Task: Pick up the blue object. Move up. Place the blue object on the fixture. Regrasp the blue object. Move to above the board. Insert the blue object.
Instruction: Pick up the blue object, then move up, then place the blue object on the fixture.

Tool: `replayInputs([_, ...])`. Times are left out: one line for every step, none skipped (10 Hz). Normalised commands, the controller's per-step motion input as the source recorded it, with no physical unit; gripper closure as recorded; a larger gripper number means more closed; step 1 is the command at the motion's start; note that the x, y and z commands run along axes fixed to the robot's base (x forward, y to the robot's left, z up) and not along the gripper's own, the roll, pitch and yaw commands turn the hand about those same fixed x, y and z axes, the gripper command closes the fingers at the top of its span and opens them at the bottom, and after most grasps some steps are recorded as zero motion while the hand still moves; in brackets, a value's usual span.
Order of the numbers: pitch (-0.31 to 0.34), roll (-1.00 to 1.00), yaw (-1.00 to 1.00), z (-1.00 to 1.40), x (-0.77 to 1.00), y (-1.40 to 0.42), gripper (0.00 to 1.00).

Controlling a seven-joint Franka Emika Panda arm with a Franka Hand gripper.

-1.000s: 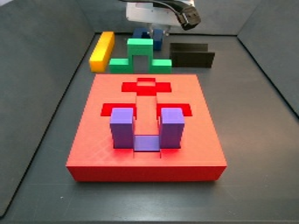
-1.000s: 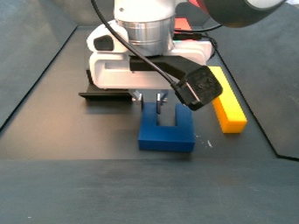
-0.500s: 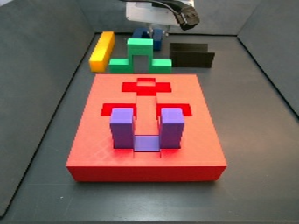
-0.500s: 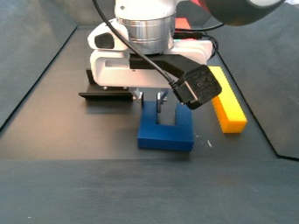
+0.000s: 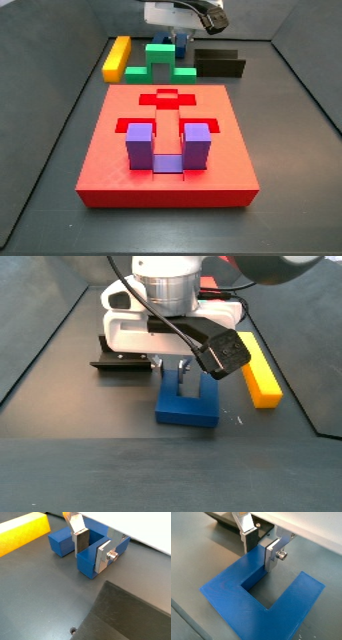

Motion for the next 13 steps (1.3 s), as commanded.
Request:
replayInputs([0.0,0.0,0.0,0.0,0.0,0.0,1.0])
replayInputs([0.0,0.0,0.0,0.0,0.0,0.0,1.0])
replayInputs([0.0,0.0,0.0,0.83,0.0,0.0,1.0])
replayInputs([0.011,-0.01,-0.01,0.81,-0.02,-0.03,1.0])
replayInputs([0.055,-0.01,-0.02,0.56,-0.06,-0.03,1.0])
replayInputs([0.037,0.0,-0.02,0.28,-0.02,-0.01,1.0])
replayInputs([0.0,0.0,0.0,0.0,0.0,-0.03,1.0])
replayInputs([0.0,-0.17,-0.09,-0.14,0.36,-0.17,1.0])
replayInputs([0.0,-0.5,-0.05,0.0,0.69,-0.27,1.0])
replayInputs([0.011,-0.52,0.0,0.31,0.83,-0.26,1.0])
replayInputs([0.197,-0.27,0.0,0.53,0.96,-0.41,1.0])
replayInputs([0.211,-0.19,0.0,0.64,0.91,-0.48,1.0])
replayInputs([0.197,-0.18,0.03,0.58,0.87,-0.5,1.0])
